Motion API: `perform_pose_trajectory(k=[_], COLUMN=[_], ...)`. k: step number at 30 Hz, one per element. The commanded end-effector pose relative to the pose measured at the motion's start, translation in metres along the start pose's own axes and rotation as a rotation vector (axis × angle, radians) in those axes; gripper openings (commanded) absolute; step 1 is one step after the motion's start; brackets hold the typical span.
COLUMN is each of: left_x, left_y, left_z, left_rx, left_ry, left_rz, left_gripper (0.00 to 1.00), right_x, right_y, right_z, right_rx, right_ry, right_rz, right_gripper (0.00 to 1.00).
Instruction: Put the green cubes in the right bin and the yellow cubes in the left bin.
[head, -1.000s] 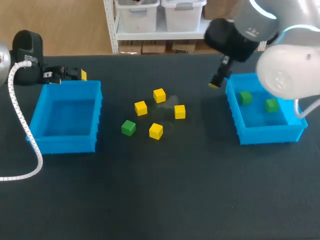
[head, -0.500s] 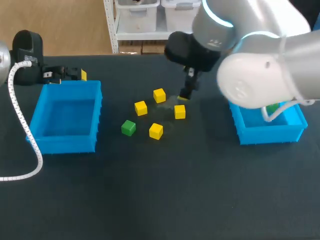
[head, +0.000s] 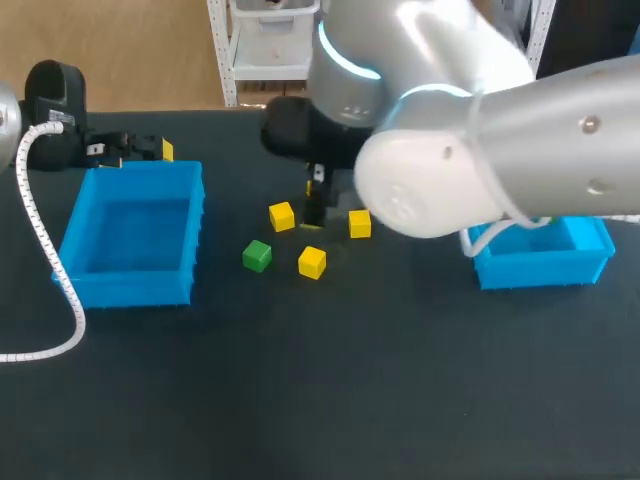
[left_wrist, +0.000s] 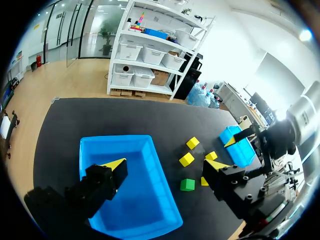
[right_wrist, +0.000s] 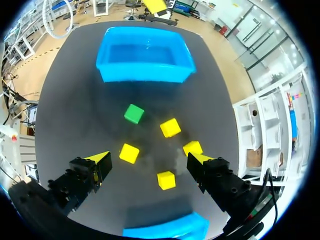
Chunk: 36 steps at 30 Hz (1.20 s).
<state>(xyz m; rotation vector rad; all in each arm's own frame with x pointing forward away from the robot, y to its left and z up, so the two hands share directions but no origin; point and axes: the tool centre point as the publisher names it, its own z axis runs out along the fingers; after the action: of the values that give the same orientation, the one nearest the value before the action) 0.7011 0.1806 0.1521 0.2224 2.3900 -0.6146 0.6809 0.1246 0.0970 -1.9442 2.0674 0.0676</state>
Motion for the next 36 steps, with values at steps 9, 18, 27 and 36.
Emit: perform_pose_trajectory(k=[9,18,27,36], left_x=[0.001,0.001,0.001,0.001], left_y=[0.002,0.002,0.002,0.002], left_z=[0.000,0.000,0.000,0.000], left_rx=[0.010,0.010,0.010,0.010], left_ry=[-0.005,-0.005,-0.005,-0.005], left_rz=[0.002,0.002,0.002,0.002], left_gripper=[1.00,1.00,1.00,1.00], right_x=[-0.033,-0.048,-0.054,-0.055], right_y=[0.014,0.025,0.029,0.023], right_z=[0.031,0.050,0.072,0.092], right_rx=[-0.042,-0.065,-0.080,-0.075], right_ry=[0.036,0.050,0.088,0.122], right_rz=[-0.031,-0.039,-0.052,-0.046], right_gripper=[1.00,1.00,1.00,1.00])
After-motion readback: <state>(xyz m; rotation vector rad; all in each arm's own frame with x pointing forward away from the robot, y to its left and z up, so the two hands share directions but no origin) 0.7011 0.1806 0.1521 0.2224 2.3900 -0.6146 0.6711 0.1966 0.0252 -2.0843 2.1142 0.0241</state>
